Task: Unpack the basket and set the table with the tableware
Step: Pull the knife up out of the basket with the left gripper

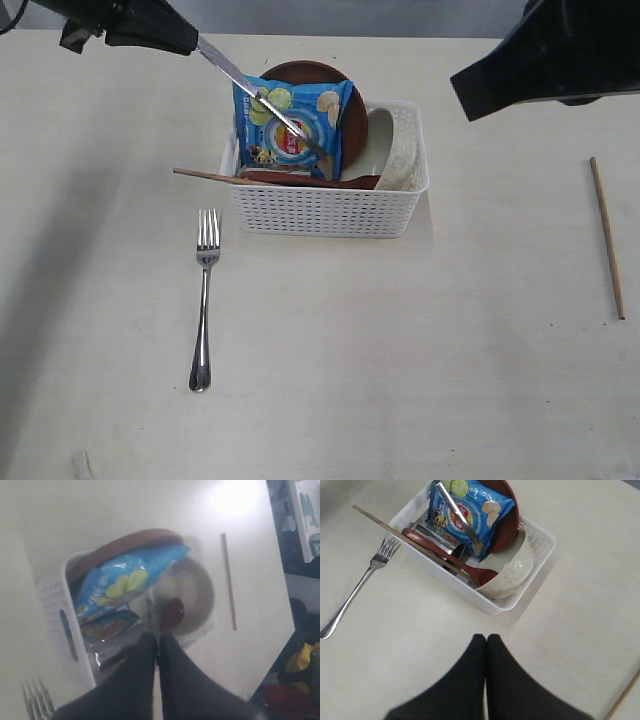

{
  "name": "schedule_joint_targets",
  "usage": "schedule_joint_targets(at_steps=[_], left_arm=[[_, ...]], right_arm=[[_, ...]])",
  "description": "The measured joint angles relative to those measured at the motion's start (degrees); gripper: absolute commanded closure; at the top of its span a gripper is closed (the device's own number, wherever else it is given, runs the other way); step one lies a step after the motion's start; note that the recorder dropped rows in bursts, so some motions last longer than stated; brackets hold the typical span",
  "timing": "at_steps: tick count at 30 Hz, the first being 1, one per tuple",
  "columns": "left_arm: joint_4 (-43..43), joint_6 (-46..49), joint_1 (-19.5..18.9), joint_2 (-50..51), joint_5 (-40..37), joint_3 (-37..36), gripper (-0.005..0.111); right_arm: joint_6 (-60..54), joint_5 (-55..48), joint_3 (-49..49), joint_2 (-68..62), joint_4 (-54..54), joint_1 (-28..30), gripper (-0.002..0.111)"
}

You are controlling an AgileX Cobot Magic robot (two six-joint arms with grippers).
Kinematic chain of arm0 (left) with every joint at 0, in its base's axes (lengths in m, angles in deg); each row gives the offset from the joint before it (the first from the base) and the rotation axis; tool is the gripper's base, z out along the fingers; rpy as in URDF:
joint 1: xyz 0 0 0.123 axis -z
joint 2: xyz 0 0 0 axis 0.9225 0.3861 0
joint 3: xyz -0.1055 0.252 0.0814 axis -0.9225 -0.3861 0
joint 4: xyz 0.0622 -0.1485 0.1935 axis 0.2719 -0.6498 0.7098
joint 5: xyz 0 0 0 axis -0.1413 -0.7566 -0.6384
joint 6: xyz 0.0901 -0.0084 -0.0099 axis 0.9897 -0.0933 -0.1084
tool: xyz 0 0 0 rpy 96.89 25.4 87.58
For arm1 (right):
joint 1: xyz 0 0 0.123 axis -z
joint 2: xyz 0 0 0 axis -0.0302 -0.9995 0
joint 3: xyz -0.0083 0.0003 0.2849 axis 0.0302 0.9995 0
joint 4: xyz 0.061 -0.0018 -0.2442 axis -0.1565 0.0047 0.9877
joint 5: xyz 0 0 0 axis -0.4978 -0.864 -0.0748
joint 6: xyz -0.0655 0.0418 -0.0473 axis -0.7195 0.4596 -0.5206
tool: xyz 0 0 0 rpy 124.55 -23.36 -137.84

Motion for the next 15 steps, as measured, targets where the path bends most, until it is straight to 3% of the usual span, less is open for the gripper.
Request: schedule_joint_targets(at_steps=[6, 15], left_arm=[[-0.97, 0.00, -0.22, -2.49, -2.38, 0.00, 0.107], [-0.58, -2.92, -3.74, -7.14, -4.26, 4.64, 0.107]], right_arm=[[0.00, 0.00, 0.00, 0.00, 0.00, 0.00, 0.109], [0.00, -0.13, 0.00, 0.00, 0.00, 0.00, 0.109]])
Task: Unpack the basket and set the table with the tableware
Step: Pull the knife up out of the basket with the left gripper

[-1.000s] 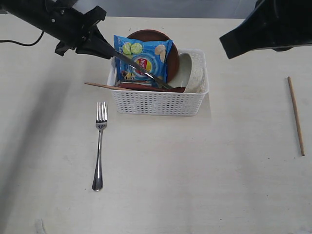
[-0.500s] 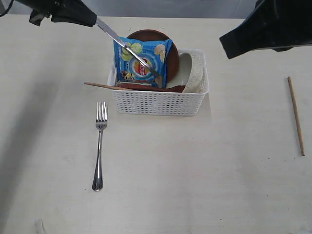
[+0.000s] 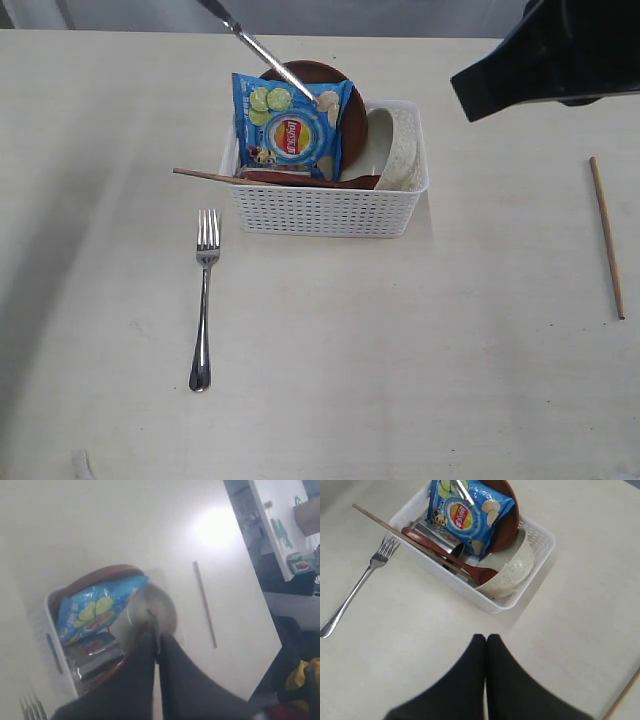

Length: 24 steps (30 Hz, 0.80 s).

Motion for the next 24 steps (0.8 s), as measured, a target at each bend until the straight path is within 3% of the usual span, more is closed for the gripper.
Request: schedule_joint_targets(at_steps=[10, 20, 24], left_arm=[[11.76, -8.04, -0.10, -5.23, -0.22, 3.59, 0.107], [12.73, -13.20, -0.10, -11.22, -0.44, 3.59, 0.107], [17.09, -13.32, 4.32, -11.48, -0.44, 3.84, 0.107]], right_arm=[[-0.09, -0.40, 0.00, 0.00, 0.00, 0.00, 0.109], [-0.09, -0.51, 0.00, 0.00, 0.00, 0.00, 0.109], [-0.09, -0.97, 0.00, 0.00, 0.00, 0.00, 0.109]])
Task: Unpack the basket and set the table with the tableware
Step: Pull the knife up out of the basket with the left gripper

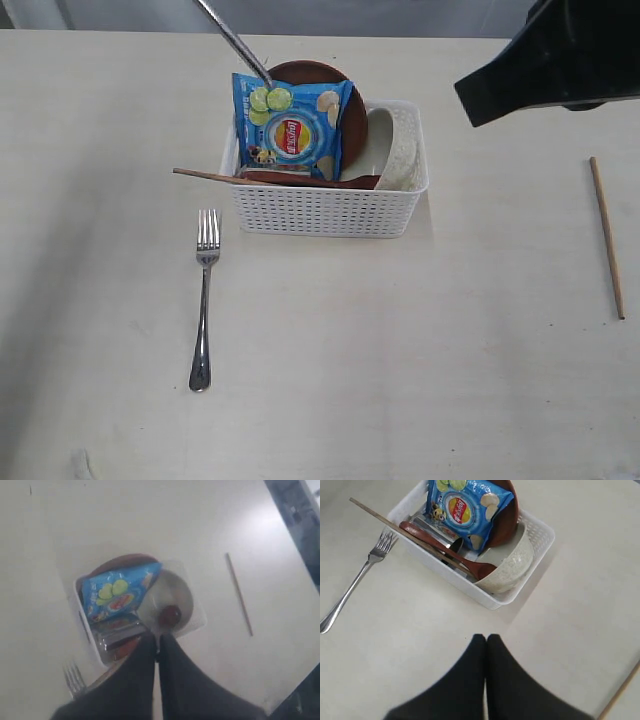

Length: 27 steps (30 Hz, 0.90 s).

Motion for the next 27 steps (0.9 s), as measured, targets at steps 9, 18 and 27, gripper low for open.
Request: schedule_joint_targets(at_steps=[9, 18, 27], left_arm=[[8.54, -3.21, 4.96, -1.06, -0.25, 0.00, 0.107], [14.31, -7.11, 5.15, -3.70, -0.33, 0.00, 0.107], [24.63, -12.14, 5.15, -3.69, -0.33, 0.23, 0.107]], right_arm=[[0.00, 0.00, 0.00, 0.00, 0.00, 0.00, 0.109], [0.00, -0.37, 0.00, 0.00, 0.00, 0.00, 0.109], [0.00, -0.37, 0.00, 0.00, 0.00, 0.00, 0.109]])
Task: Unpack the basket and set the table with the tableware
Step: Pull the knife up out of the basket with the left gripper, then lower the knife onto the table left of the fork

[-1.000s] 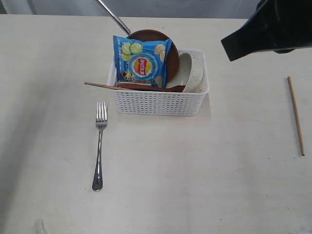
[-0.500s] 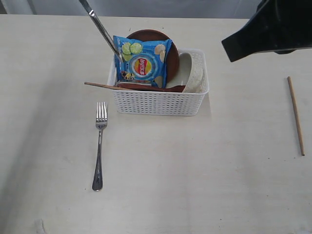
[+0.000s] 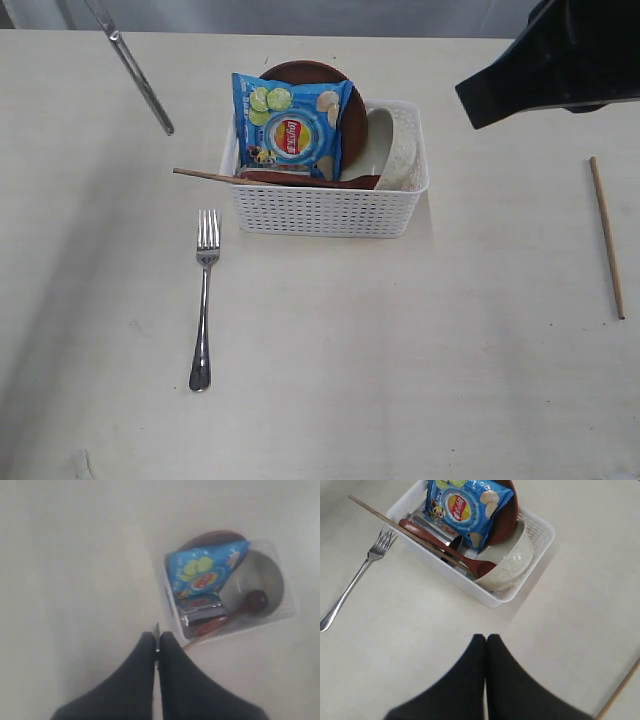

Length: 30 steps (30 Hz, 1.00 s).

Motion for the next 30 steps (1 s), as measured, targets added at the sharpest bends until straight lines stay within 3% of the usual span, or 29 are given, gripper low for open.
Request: schedule_joint_targets(at_steps=[5, 30], left_arm=[[5.23, -2.61, 0.00, 0.00, 0.00, 0.20, 0.107], [2.79, -2.55, 0.00, 7.17, 0.06, -4.22, 0.107]], right_arm=[[0.00, 0.00, 0.00, 0.00, 0.00, 0.00, 0.109], [0.00, 0.00, 0.00, 0.00, -0.11, 0.00, 0.109]])
